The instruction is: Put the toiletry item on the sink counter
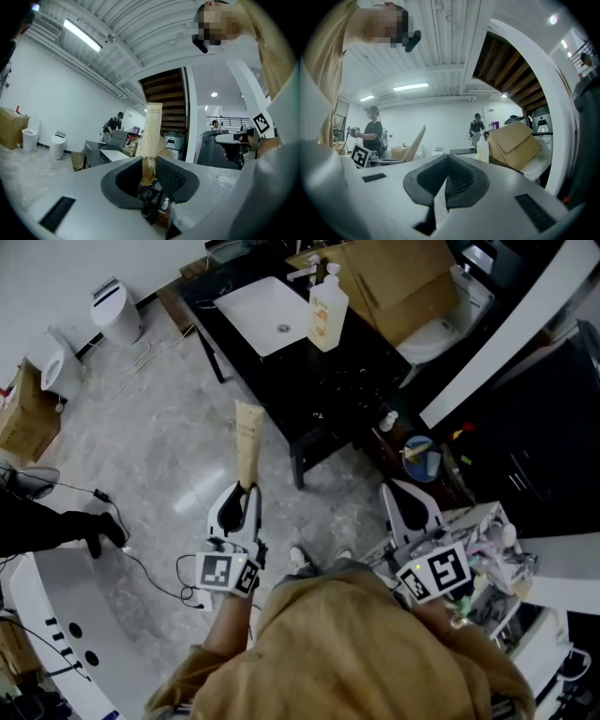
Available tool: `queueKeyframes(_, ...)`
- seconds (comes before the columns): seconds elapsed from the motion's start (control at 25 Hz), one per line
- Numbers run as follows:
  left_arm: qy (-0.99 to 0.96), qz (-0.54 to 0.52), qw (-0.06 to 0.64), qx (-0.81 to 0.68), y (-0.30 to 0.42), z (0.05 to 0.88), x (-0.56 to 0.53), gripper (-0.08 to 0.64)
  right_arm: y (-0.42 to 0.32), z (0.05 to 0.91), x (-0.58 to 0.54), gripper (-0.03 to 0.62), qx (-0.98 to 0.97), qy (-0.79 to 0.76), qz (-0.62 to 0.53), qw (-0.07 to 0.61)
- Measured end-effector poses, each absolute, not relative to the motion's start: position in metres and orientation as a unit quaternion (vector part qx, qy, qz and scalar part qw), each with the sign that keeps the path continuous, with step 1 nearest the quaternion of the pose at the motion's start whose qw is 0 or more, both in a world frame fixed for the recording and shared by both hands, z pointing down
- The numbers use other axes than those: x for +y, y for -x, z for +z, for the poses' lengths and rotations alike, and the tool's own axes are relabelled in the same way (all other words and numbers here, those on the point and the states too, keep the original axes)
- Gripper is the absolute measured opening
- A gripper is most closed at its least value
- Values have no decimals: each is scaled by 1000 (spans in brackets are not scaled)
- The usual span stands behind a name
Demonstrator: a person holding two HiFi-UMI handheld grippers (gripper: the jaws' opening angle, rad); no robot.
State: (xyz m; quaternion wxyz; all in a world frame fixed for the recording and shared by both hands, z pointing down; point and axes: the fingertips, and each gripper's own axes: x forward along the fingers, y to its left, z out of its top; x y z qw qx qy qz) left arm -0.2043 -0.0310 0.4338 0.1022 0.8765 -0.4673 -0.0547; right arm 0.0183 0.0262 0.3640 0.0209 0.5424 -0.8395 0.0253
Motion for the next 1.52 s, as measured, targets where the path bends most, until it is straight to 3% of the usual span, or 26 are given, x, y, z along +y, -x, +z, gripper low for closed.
queueKeyframes(0.52,-872,-36,107,-476,183,433,-102,81,-61,357,-79,2,-836,-549,15,-9)
queueKeyframes(0.92,-869,-35,81,-487,128,410,-177,81,-98,350,-169,2,-856,-516,5,-18)
queueKeyframes(1.52,-863,1,83,-498,104,428,-213,81,-123,379,-210,2,-861,-507,37,-28)
